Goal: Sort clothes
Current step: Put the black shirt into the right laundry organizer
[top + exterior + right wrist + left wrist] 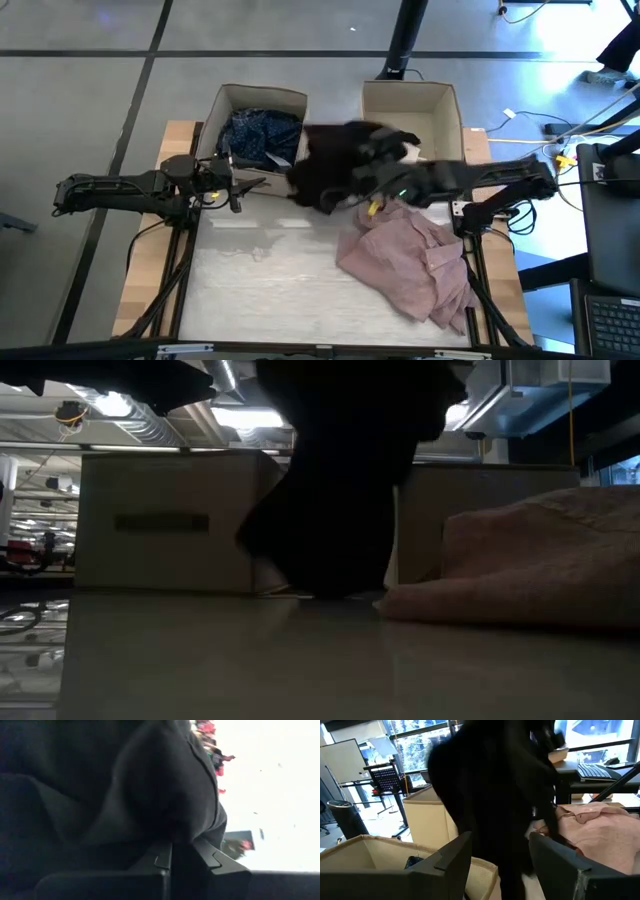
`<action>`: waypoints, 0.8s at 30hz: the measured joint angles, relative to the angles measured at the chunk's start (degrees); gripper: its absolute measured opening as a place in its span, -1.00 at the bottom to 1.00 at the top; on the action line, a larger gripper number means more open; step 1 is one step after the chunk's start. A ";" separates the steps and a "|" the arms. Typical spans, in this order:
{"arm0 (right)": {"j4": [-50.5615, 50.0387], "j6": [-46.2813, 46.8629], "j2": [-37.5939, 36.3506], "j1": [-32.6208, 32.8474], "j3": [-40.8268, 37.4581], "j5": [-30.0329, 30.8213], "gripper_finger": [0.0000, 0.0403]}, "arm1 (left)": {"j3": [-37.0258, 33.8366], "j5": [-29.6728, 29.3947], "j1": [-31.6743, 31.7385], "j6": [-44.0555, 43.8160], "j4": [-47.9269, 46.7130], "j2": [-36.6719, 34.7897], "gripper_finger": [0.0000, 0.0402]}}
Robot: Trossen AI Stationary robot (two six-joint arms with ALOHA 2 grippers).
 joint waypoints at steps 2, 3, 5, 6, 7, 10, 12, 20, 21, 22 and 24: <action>2.79 -4.64 -2.58 -1.15 0.05 2.55 -0.86 | 0.00 -0.01 0.00 -0.01 0.03 0.00 -0.06; 4.22 -7.26 -3.77 -1.81 0.53 3.86 -0.86 | 0.00 0.00 0.00 0.00 0.08 0.00 -0.06; 6.60 -12.31 -5.71 -3.07 2.07 6.45 -0.86 | 0.00 -0.02 0.00 0.00 0.16 0.00 -0.06; 8.00 -14.78 -6.52 -3.82 3.06 7.85 -0.86 | 0.00 -0.02 0.00 0.00 0.32 -0.02 -0.06; 9.03 -16.95 -7.23 -4.54 4.16 8.98 -0.86 | 0.00 0.00 0.00 0.00 0.30 0.00 -0.06; 11.73 -22.91 -8.77 -7.05 7.95 10.80 -0.86 | 0.00 -0.01 0.00 0.00 0.37 0.00 -0.06; 13.07 -25.56 -9.26 -8.88 11.01 11.15 -0.86 | 0.00 -0.02 0.00 0.00 0.39 0.00 -0.06; 14.79 -36.43 -9.24 -15.53 21.60 11.15 -0.85 | 0.00 -0.01 0.00 0.00 0.48 0.00 -0.06; 14.72 -37.67 -9.21 -16.40 22.48 11.55 -0.85 | 0.00 0.00 0.00 0.00 0.48 0.00 -0.06; 14.56 -39.05 -9.13 -17.25 23.46 12.36 -0.84 | 0.00 0.00 0.00 0.00 0.48 0.00 -0.06; 15.28 -41.95 -9.08 -18.73 25.35 13.64 -0.84 | 0.00 -0.01 0.00 0.00 0.48 0.00 -0.06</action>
